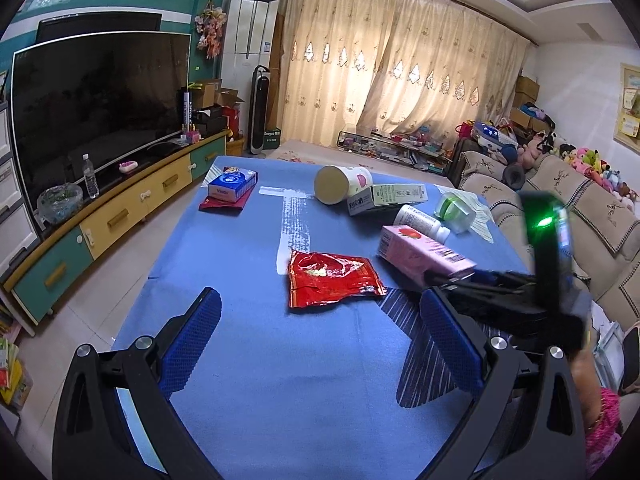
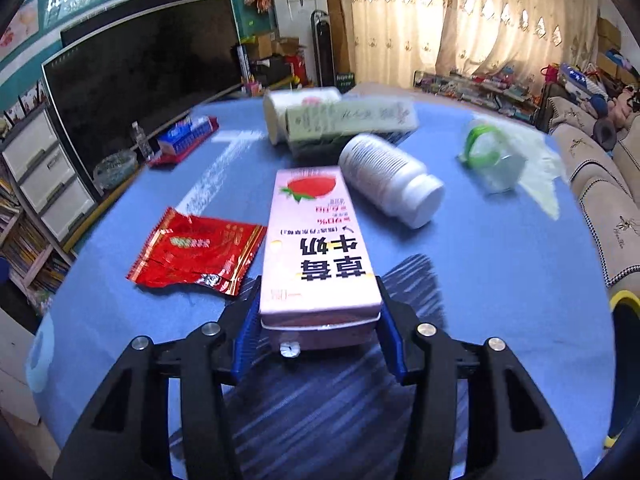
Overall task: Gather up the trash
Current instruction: 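Carry the milk carton over the bin and open the right tool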
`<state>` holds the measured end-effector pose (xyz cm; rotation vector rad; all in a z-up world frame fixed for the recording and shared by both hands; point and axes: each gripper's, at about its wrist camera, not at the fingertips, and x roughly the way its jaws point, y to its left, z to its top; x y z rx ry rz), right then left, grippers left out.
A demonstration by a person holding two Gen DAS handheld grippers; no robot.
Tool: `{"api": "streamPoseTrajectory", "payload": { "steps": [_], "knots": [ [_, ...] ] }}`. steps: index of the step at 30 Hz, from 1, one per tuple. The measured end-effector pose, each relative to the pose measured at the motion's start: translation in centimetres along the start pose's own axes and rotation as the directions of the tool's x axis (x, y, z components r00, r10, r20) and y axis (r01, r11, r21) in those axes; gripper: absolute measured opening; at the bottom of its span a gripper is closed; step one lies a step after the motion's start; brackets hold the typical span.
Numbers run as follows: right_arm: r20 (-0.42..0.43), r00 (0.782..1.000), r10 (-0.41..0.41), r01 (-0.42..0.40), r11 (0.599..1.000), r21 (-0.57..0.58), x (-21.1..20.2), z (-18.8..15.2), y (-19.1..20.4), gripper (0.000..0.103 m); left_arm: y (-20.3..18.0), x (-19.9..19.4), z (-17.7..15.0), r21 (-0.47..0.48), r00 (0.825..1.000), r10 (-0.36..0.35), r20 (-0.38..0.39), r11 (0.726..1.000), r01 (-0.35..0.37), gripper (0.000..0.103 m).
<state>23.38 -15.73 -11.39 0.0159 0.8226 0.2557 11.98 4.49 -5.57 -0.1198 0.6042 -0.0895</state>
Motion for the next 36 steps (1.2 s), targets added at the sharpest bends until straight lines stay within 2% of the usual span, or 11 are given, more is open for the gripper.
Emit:
{"api": "streamPoseTrajectory", "payload": {
  "steps": [12, 23, 29, 36],
  "knots": [
    [0.146, 0.989, 0.027, -0.041, 0.995, 0.096, -9.4, -1.4, -4.3, 0.048, -2.2, -0.5, -0.3, 0.038, 1.000, -0.019, 0.003, 0.999, 0.019, 0.098],
    [0.162, 0.987, -0.003, -0.024, 0.986, 0.164, -12.2, -3.5, -8.1, 0.048, -4.5, -0.2, -0.6, 0.085, 0.999, -0.028, -0.015, 0.996, 0.029, 0.098],
    [0.202, 0.976, -0.080, 0.032, 0.973, 0.230, -14.3, -3.8, -11.9, 0.048, -5.6, 0.4, -0.4, 0.095, 0.999, -0.027, -0.022, 0.995, 0.029, 0.098],
    [0.213, 0.945, -0.248, 0.164, 0.923, 0.347, -16.3, -5.0, -18.8, 0.048, -7.5, 1.8, -0.3, 0.118, 0.998, -0.030, -0.049, 0.992, 0.036, 0.098]
  ]
}}
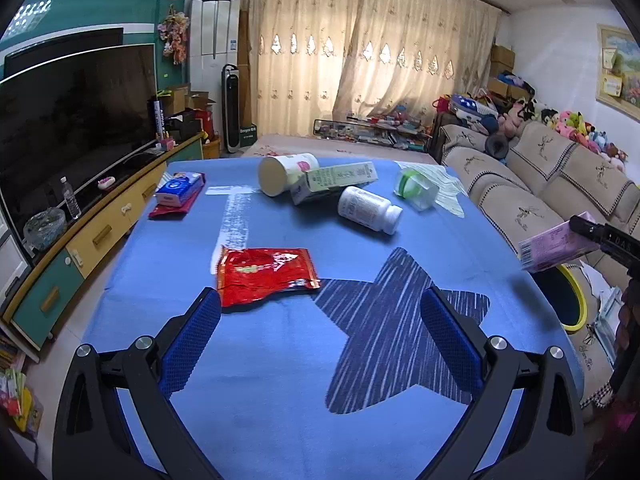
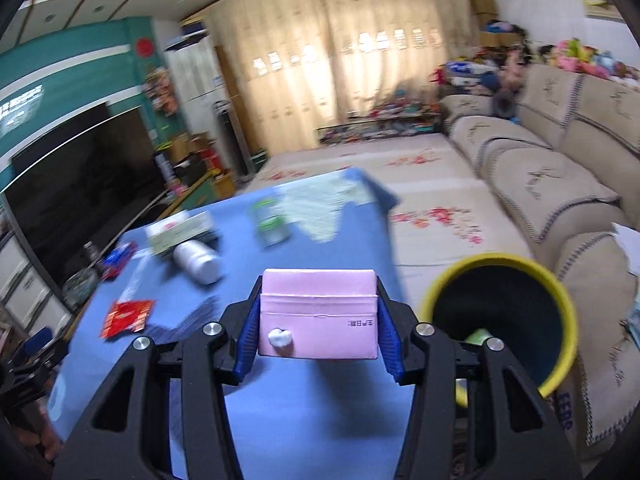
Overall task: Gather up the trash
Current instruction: 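Carry the milk carton over the bin and open the right tool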
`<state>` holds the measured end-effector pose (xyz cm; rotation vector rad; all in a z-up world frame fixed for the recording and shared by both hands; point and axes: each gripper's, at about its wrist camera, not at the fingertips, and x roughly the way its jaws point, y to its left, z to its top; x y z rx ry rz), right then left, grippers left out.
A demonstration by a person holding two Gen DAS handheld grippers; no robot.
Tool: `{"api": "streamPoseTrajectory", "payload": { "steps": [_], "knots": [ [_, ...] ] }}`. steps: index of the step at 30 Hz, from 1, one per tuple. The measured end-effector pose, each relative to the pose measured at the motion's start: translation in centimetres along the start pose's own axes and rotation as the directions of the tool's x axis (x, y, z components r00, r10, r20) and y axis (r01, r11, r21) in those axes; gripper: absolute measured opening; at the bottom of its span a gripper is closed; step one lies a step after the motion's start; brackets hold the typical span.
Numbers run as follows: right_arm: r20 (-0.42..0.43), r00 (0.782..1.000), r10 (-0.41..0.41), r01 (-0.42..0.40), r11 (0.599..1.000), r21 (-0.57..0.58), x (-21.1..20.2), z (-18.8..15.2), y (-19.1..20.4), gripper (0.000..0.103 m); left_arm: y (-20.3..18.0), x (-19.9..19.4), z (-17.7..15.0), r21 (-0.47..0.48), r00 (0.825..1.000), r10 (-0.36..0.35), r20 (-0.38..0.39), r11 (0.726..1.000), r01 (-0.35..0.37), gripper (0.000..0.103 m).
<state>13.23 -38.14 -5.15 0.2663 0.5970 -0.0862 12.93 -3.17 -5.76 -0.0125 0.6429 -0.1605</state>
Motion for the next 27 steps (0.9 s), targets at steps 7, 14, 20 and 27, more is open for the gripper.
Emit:
{"api": "streamPoseTrajectory", "payload": {
  "steps": [7, 14, 20, 27],
  "knots": [
    [-0.019, 0.986, -0.168, 0.169, 0.979, 0.115, 1.6, -0.3, -8.1, 0.048, -1.4, 1.8, 0.3, 0.019, 1.000, 0.015, -0.024, 1.000, -0.015, 0.098],
    [-0.066, 0.963, -0.263, 0.270, 0.948, 0.169, 4.1, -0.8, -13.0, 0.049, -1.8, 3.5, 0.6, 0.017, 0.998, 0.032, -0.051, 0.999, -0.031, 0.098],
    [-0.083, 0.961, -0.264, 0.275, 0.943, 0.187, 5.1, -1.6, -14.3, 0.053, -2.2, 4.8, 0.7, 0.033, 0.996, 0.053, -0.067, 0.998, -0.051, 0.098],
    [-0.078, 0.968, -0.237, 0.247, 0.951, 0.186, 4.8, -2.5, -13.6, 0.054, -1.1, 6.3, 1.1, 0.039, 0.990, 0.117, -0.081, 0.993, -0.114, 0.098]
  ]
}}
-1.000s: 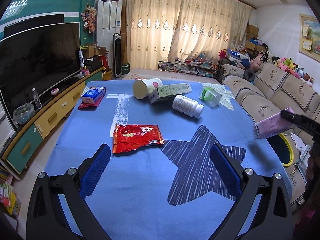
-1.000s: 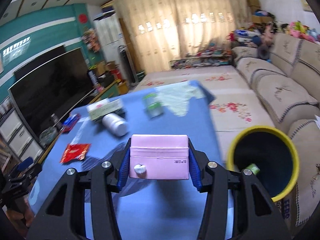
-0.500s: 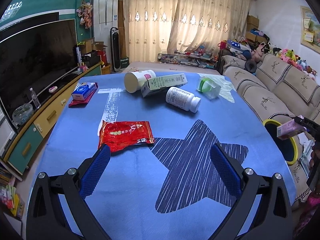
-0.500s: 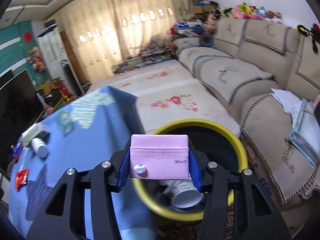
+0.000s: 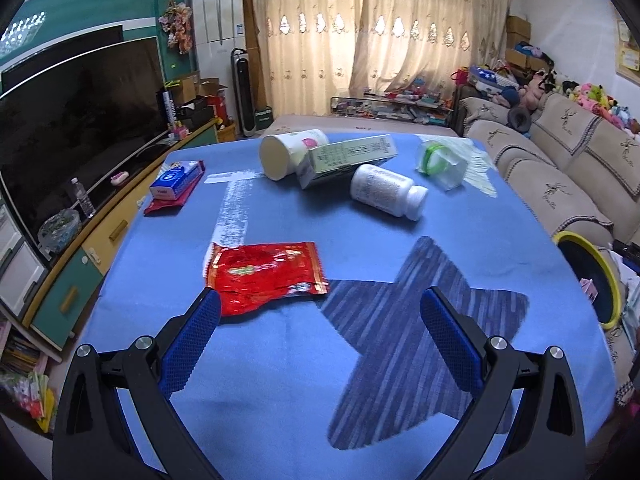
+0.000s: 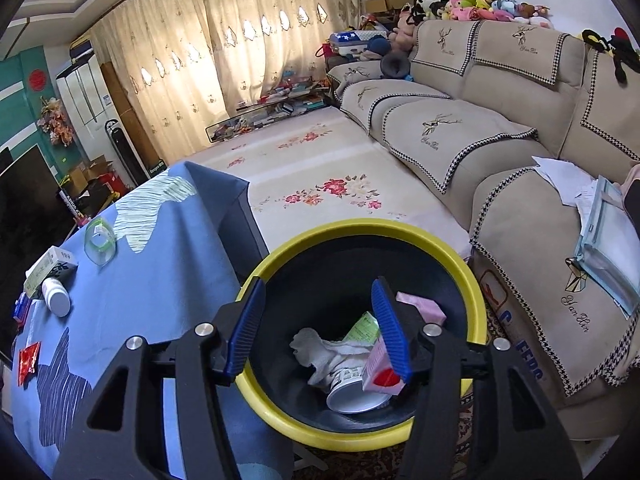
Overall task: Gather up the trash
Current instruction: 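Carry the milk carton over the bin and open the right tool, then move the left tool to the red snack packet and grasp it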
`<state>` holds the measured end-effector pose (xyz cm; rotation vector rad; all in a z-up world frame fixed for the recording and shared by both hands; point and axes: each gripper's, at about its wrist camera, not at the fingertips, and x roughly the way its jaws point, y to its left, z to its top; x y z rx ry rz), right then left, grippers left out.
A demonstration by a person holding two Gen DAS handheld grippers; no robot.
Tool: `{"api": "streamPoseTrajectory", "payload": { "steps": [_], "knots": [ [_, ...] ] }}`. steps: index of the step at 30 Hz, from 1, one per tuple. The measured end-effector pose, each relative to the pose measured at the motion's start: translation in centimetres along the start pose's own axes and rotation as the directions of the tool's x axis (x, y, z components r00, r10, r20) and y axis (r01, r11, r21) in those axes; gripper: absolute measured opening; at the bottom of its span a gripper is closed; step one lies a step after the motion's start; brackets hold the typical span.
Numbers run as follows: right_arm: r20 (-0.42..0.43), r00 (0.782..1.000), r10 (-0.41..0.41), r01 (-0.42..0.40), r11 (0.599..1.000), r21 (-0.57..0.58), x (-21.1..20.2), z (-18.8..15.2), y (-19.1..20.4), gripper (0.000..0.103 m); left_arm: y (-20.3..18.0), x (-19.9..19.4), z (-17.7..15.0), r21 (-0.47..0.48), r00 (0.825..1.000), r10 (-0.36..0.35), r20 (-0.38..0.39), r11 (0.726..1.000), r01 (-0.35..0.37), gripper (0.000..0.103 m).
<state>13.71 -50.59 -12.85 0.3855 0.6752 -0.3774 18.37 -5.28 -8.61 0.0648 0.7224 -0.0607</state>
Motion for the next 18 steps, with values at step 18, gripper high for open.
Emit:
{"api": "streamPoseTrajectory", "payload": {
  "steps": [18],
  "knots": [
    [-0.041, 0.998, 0.050, -0.050, 0.999, -0.013, 1.0, -0.2, 1.9, 0.055, 5.3, 8.9, 3.1, -0.100, 0.985, 0.075, -0.156, 0.991, -0.092, 0.098]
  ]
}}
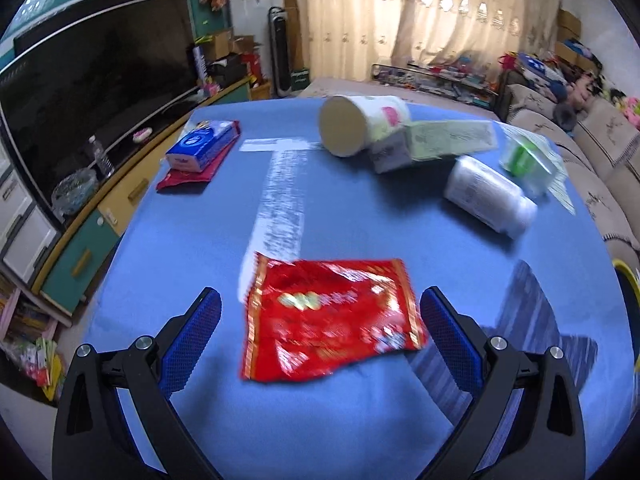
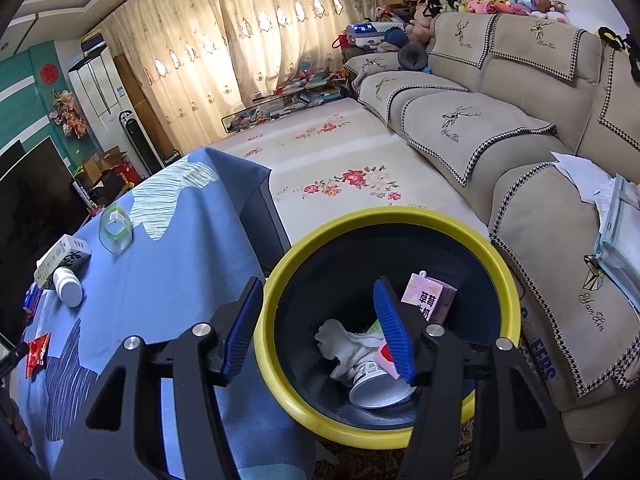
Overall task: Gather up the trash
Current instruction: 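Move the left tool to the red snack packet and grasp it, then carry the red packet over the bin and open the left tool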
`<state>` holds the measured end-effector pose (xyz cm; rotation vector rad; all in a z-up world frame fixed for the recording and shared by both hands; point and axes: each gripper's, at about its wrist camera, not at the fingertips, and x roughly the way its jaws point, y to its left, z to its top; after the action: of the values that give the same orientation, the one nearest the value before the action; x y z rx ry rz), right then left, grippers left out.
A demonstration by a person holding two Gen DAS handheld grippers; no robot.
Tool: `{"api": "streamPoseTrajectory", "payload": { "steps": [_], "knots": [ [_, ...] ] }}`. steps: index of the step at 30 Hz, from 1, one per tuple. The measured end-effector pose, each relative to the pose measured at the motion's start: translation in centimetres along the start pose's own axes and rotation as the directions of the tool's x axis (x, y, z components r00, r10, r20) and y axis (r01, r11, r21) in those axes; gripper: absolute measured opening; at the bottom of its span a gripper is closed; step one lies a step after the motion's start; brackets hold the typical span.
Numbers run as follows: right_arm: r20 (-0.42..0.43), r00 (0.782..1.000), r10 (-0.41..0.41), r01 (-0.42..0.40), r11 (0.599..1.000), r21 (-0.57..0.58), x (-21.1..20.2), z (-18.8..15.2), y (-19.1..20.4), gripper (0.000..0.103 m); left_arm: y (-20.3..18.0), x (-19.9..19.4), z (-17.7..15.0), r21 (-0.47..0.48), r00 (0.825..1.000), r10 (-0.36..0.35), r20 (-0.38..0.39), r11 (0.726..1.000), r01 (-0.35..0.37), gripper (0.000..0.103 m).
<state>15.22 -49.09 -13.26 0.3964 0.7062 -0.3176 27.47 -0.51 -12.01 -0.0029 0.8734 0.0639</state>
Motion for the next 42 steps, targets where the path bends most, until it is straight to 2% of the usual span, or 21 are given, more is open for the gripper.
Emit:
{"api": "streamPoseTrajectory", "payload": {
  "steps": [2, 6, 12, 20, 23, 24, 26, 27, 29, 31, 32, 34, 40, 42],
  "knots": [
    [-0.004, 1.000, 0.002, -0.002, 1.000, 0.000, 0.3, 0.0, -0.1, 0.055, 0.4, 0.8, 0.3, -0.016, 1.000, -0.008, -0.024, 1.000, 0.007, 0.098],
    [-0.022, 1.000, 0.012, -0.012, 1.000, -0.002, 1.1, 0.0, 0.3, 0.055, -0.1, 2.4, 0.4, -0.023, 0.995, -0.068, -0.076, 0.998, 0.066, 0.098],
    [-0.029, 0.999, 0.016, -0.016, 1.000, -0.003, 1.3, 0.0, 0.2, 0.055, -1.3, 3.7, 0.4, -0.012, 0.993, -0.074, -0.094, 0.997, 0.074, 0.098],
    [-0.030, 0.999, 0.016, -0.016, 1.000, 0.010, 1.2, 0.1, -0.2, 0.055, -4.0, 4.4, -0.1, 0.093, 0.997, -0.014, -0.082, 0.995, 0.022, 0.098],
    [-0.031, 0.999, 0.019, -0.019, 1.000, 0.012, 1.3, 0.0, -0.3, 0.055, -4.7, 4.0, -0.4, 0.114, 0.997, -0.019, -0.069, 0.993, 0.027, 0.093],
    [-0.030, 0.999, 0.019, -0.019, 1.000, 0.012, 1.3, 0.0, -0.3, 0.055, -4.8, 3.9, -0.4, 0.118, 0.998, -0.022, -0.066, 0.993, 0.030, 0.090],
    [-0.030, 0.999, 0.022, -0.021, 1.000, 0.014, 1.3, 0.0, -0.3, 0.055, -5.1, 3.5, -0.5, 0.125, 0.996, -0.058, -0.064, 0.990, 0.066, 0.075],
    [-0.029, 0.999, 0.025, -0.024, 1.000, 0.015, 1.2, -0.1, -0.3, 0.055, -5.3, 3.3, -0.5, 0.113, 0.993, -0.093, -0.071, 0.988, 0.100, 0.063],
    [-0.027, 0.999, 0.031, -0.031, 0.999, 0.019, 1.1, -0.2, -0.4, 0.055, -5.7, 3.1, -0.5, 0.125, 0.993, -0.101, -0.068, 0.986, 0.109, 0.051],
    [-0.026, 0.999, 0.036, -0.036, 0.999, 0.022, 1.0, -0.2, -0.5, 0.055, -6.3, 2.8, -0.7, 0.138, 0.991, -0.116, -0.062, 0.983, 0.124, 0.034],
    [-0.025, 0.999, 0.037, -0.036, 0.999, 0.024, 0.9, -0.2, -0.6, 0.055, -6.5, 2.7, -0.8, 0.144, 0.991, -0.118, -0.061, 0.982, 0.126, 0.031],
    [-0.021, 0.999, 0.037, -0.036, 0.999, 0.028, 0.6, -0.2, -0.8, 0.055, -6.9, 2.6, -0.9, 0.148, 0.990, -0.129, -0.057, 0.980, 0.136, 0.018],
    [-0.005, 0.999, 0.038, -0.038, 0.998, 0.041, -0.3, -0.1, -1.3, 0.055, -6.0, 1.7, -1.1, 0.105, 0.984, -0.170, -0.045, 0.979, 0.174, 0.006],
    [0.000, 0.999, 0.039, -0.039, 0.998, 0.043, -0.5, -0.1, -1.3, 0.055, -5.8, 1.5, -1.2, 0.102, 0.983, -0.177, -0.038, 0.978, 0.180, 0.005]
  ]
}}
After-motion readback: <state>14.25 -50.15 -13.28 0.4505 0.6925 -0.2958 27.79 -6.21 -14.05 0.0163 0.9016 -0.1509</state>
